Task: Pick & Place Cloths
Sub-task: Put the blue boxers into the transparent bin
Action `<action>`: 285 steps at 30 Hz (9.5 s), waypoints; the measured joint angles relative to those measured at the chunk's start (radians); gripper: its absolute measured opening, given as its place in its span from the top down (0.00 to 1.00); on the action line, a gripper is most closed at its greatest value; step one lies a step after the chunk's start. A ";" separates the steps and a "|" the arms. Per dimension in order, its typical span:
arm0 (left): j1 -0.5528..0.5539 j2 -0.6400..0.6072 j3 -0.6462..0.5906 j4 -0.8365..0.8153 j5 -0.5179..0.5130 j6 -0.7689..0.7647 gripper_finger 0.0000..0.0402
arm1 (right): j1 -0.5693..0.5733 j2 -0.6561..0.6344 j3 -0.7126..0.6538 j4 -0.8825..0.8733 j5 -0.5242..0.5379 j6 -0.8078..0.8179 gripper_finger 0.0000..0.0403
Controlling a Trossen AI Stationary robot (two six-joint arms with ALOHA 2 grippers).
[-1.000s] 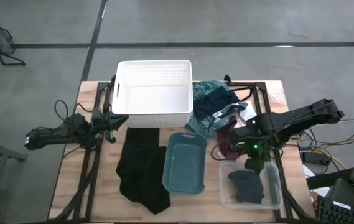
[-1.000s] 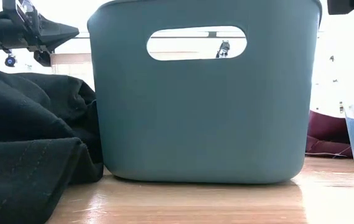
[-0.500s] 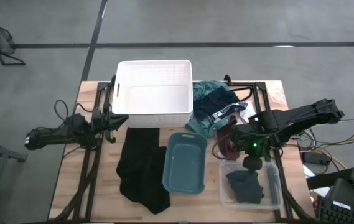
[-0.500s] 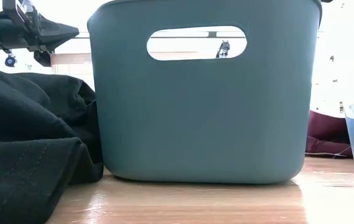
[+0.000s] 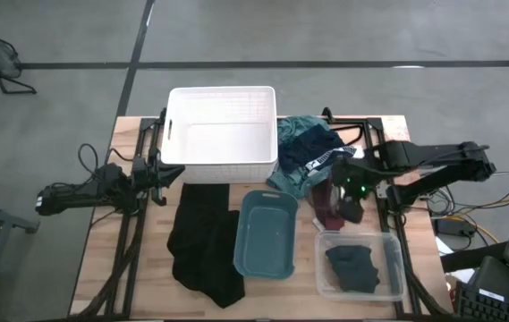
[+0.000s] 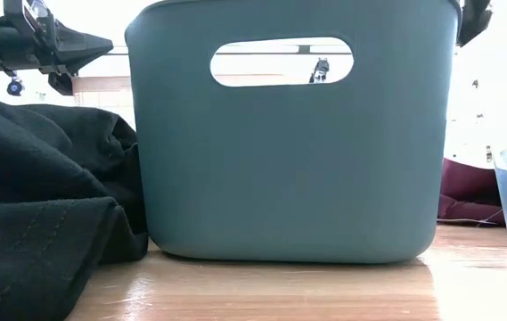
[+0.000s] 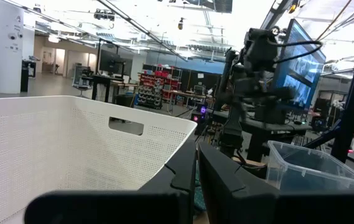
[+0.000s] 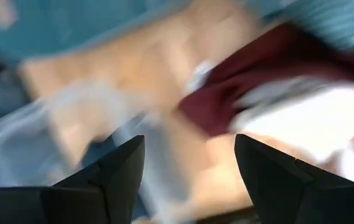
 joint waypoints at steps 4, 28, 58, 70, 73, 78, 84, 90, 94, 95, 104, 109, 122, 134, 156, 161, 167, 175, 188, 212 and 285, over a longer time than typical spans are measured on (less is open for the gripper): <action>0.000 0.000 0.000 0.000 0.000 0.000 0.94 | -0.104 0.000 -0.005 0.008 0.135 -0.023 0.41; 0.000 0.000 0.000 0.000 0.000 0.000 0.94 | -0.593 0.057 -0.185 0.269 0.177 -0.156 0.41; 0.000 0.000 0.000 0.000 0.000 0.000 0.94 | -0.744 0.352 -0.203 0.380 0.069 -0.311 0.91; 0.000 0.000 0.000 0.000 0.000 0.000 0.94 | -0.744 0.346 -0.015 0.290 -0.171 -0.208 0.97; 0.000 0.000 0.000 0.000 0.000 0.000 0.94 | -0.735 0.326 0.037 0.247 -0.243 -0.204 0.98; 0.000 0.000 0.000 0.000 0.000 0.000 0.94 | -0.726 0.262 0.130 0.183 -0.270 -0.193 0.98; 0.000 0.000 0.000 0.000 0.000 0.000 0.94 | -0.726 0.144 0.223 0.064 -0.273 -0.116 0.98; 0.000 0.000 0.000 0.000 0.000 0.000 0.94 | -0.726 -0.002 0.262 0.044 -0.401 0.032 0.98; 0.000 0.000 0.000 0.000 0.000 0.000 0.94 | -0.725 -0.087 0.288 0.047 -0.460 0.131 0.98; 0.000 0.000 0.000 0.000 0.000 0.000 0.94 | -0.726 -0.106 0.294 0.048 -0.476 0.148 0.98; 0.000 0.000 0.000 0.000 0.000 0.000 0.94 | -0.726 -0.229 0.349 0.076 -0.583 0.267 0.98; 0.000 0.000 0.000 0.000 0.000 0.000 0.94 | -0.726 -0.266 0.395 0.152 -0.729 0.266 0.98; 0.000 0.000 0.000 0.000 0.000 0.000 0.94 | -0.726 -0.346 0.585 0.296 -0.853 0.610 0.98; 0.000 0.000 0.000 0.000 0.000 0.000 0.94 | -0.726 -0.333 0.681 0.062 -0.864 0.872 0.98; 0.000 0.000 0.000 0.000 0.000 0.000 0.94 | -0.488 -0.082 0.593 -0.204 -0.832 -0.060 0.98; 0.000 0.000 0.000 0.000 0.000 0.000 0.94 | -0.253 0.002 0.612 -0.203 -0.653 -0.154 0.98; 0.000 0.000 0.000 0.000 0.000 0.000 0.94 | 0.000 0.067 0.620 -0.204 -0.639 -0.053 0.98; 0.000 0.000 0.000 0.000 0.000 0.000 0.94 | 0.307 0.137 0.620 -0.204 -0.654 0.323 0.98; 0.000 0.000 0.000 0.000 0.000 0.000 0.94 | 0.480 0.343 0.593 -0.202 -0.656 0.420 0.98; 0.000 0.000 0.000 0.000 0.000 0.000 0.94 | 0.802 0.363 0.273 0.655 -0.819 0.600 0.98; 0.000 0.000 0.000 -0.015 0.000 0.000 0.94 | 0.420 0.262 0.061 -0.003 -0.318 0.332 0.52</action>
